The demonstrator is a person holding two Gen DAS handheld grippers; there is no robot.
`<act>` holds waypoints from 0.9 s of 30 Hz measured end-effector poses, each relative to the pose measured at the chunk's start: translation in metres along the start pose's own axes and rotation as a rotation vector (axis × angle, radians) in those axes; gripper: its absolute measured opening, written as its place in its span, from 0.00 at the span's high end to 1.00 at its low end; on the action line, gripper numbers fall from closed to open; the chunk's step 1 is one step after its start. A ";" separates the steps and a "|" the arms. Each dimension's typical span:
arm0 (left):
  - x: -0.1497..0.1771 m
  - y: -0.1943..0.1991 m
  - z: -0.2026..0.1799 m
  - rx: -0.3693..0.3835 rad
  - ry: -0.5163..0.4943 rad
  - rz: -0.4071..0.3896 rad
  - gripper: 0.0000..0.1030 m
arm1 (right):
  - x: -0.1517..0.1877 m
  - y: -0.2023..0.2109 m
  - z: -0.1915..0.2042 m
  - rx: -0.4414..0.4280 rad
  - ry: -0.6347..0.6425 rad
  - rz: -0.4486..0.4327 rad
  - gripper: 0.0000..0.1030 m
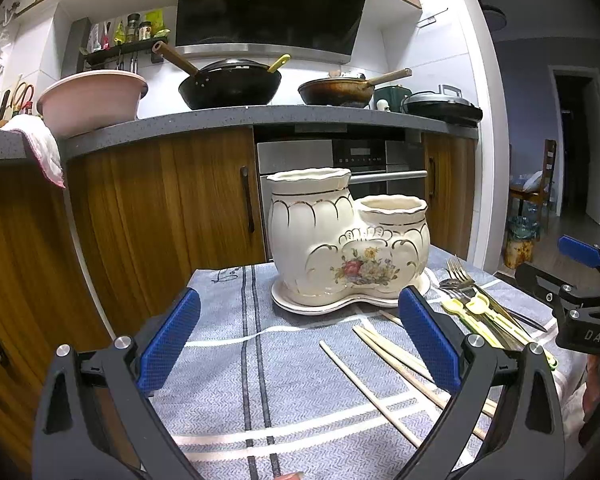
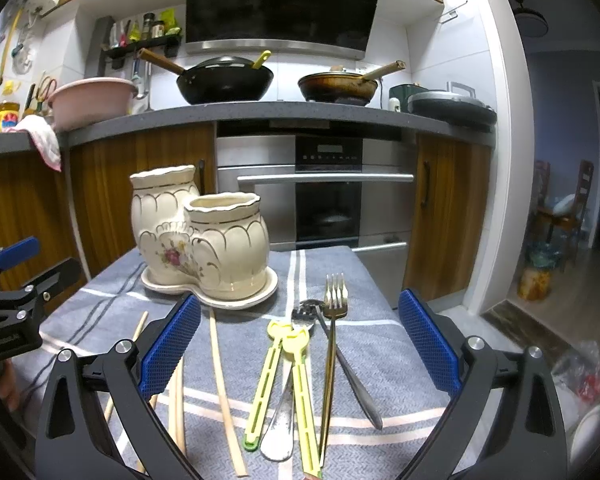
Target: Organize utensils
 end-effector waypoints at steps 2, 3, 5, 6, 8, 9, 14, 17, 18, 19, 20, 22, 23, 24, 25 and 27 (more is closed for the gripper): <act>0.000 0.000 0.000 0.000 -0.001 0.000 0.05 | 0.001 -0.001 0.001 -0.002 0.000 0.003 0.05; 0.000 0.000 0.000 0.000 0.000 -0.001 0.05 | 0.001 -0.001 0.001 -0.002 0.000 0.003 0.05; 0.000 0.000 0.000 -0.001 0.000 0.001 0.05 | 0.001 -0.001 0.001 0.000 0.001 0.002 0.05; 0.000 0.000 -0.001 -0.001 0.001 0.003 0.05 | 0.001 -0.001 0.001 0.000 0.001 0.003 0.05; 0.000 0.000 -0.001 -0.002 0.000 0.004 0.05 | 0.001 -0.001 0.001 -0.001 0.000 0.003 0.05; -0.001 0.000 -0.001 -0.002 0.001 0.004 0.05 | 0.001 -0.001 0.001 -0.001 0.000 0.003 0.05; -0.001 0.000 0.000 -0.002 0.000 0.004 0.05 | 0.001 -0.001 0.001 -0.001 0.000 0.003 0.05; -0.001 0.000 0.000 -0.001 0.002 0.004 0.05 | 0.001 0.000 0.000 -0.001 0.000 0.003 0.05; -0.001 0.000 0.000 -0.002 0.002 0.005 0.05 | 0.001 0.000 0.000 -0.001 0.000 0.003 0.05; -0.001 0.000 0.000 -0.002 0.002 0.005 0.05 | 0.001 0.000 0.000 0.000 0.001 0.004 0.05; -0.001 0.000 0.000 -0.003 0.003 0.005 0.05 | 0.002 -0.002 0.002 0.002 0.002 0.005 0.05; -0.001 0.000 0.000 -0.003 0.001 0.003 0.05 | 0.002 -0.003 0.002 0.002 0.003 0.005 0.05; -0.001 0.000 0.000 -0.004 0.000 0.003 0.05 | 0.002 -0.003 0.002 0.003 0.005 0.003 0.05; -0.001 0.000 0.000 -0.005 -0.003 0.004 0.05 | 0.002 -0.003 0.001 0.005 0.005 0.003 0.05; -0.001 0.000 0.000 -0.005 -0.004 0.004 0.05 | 0.003 -0.004 0.003 0.004 0.005 0.005 0.05; -0.001 0.001 0.000 -0.004 -0.007 0.003 0.05 | 0.003 -0.003 0.003 -0.002 0.002 0.008 0.05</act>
Point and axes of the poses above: each gripper's, at about its wrist camera, not at the fingertips, and y roughly against the way its jaws point, z to its left, x to its underside, the point moved 9 cm from there along -y, roughly the way its jaws point, and after that the axes turned 6 degrees about -y, right-handed, at the moved point
